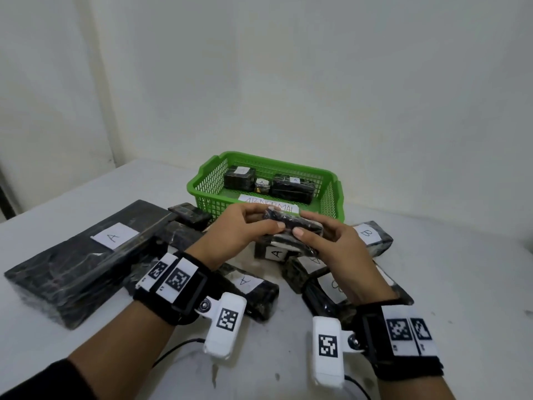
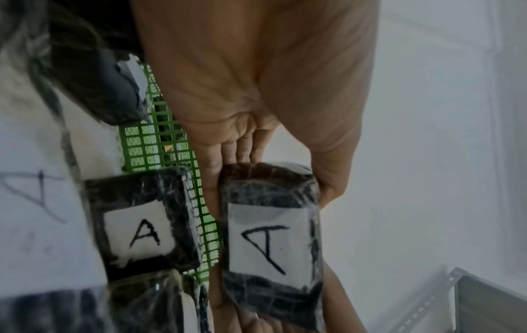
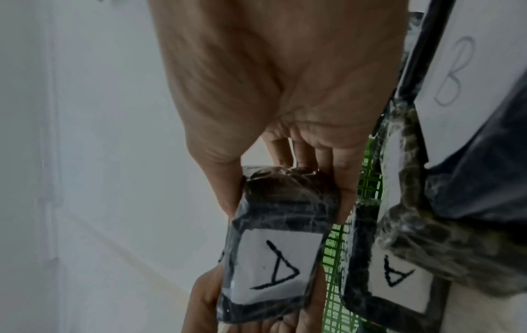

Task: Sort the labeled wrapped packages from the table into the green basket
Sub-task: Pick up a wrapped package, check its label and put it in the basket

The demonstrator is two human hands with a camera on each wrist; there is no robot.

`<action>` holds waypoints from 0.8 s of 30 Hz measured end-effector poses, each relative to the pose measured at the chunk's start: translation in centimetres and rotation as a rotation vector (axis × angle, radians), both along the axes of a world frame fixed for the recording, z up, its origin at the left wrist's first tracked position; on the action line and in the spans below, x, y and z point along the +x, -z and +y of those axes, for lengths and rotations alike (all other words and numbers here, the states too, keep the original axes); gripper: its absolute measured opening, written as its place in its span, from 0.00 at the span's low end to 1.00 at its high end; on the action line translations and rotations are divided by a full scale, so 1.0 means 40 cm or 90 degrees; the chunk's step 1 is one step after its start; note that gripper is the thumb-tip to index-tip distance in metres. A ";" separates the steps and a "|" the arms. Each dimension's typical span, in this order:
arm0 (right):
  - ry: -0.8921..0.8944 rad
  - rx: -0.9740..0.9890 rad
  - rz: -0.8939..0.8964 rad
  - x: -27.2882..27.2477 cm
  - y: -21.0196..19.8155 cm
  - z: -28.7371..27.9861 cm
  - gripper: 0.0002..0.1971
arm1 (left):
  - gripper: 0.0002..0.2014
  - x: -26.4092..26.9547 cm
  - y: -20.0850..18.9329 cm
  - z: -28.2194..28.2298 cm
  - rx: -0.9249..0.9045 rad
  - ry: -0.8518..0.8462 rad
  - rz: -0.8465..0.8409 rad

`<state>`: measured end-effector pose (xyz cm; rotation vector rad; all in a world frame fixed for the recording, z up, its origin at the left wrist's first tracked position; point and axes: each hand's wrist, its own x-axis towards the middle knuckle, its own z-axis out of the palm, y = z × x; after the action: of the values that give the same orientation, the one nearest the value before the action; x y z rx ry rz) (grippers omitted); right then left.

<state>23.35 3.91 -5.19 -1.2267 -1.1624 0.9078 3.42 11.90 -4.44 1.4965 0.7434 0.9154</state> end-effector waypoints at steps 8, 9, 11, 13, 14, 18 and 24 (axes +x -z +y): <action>0.021 -0.022 0.007 0.026 0.018 -0.010 0.24 | 0.25 0.005 0.033 0.007 -0.060 0.045 -0.002; 0.021 -0.020 0.003 0.021 0.020 -0.010 0.27 | 0.23 0.007 0.035 0.004 -0.043 0.027 0.010; 0.013 -0.017 -0.004 0.008 0.022 -0.012 0.33 | 0.23 0.005 0.037 -0.002 -0.023 0.035 0.029; 0.011 -0.002 -0.022 -0.005 0.018 -0.018 0.34 | 0.26 -0.003 0.030 -0.013 -0.008 0.074 0.046; 0.012 0.003 -0.028 -0.010 0.015 -0.021 0.33 | 0.25 -0.006 0.026 -0.017 -0.002 0.080 0.049; -0.013 0.005 -0.006 -0.009 0.011 -0.018 0.35 | 0.16 -0.012 0.015 -0.020 0.046 0.049 0.036; 0.000 0.018 -0.009 0.016 0.004 -0.031 0.30 | 0.24 -0.020 0.023 -0.012 0.001 0.071 -0.040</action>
<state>23.97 2.68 -5.37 -1.2123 -1.1833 0.8804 2.63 11.43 -5.36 1.4875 0.6079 0.8753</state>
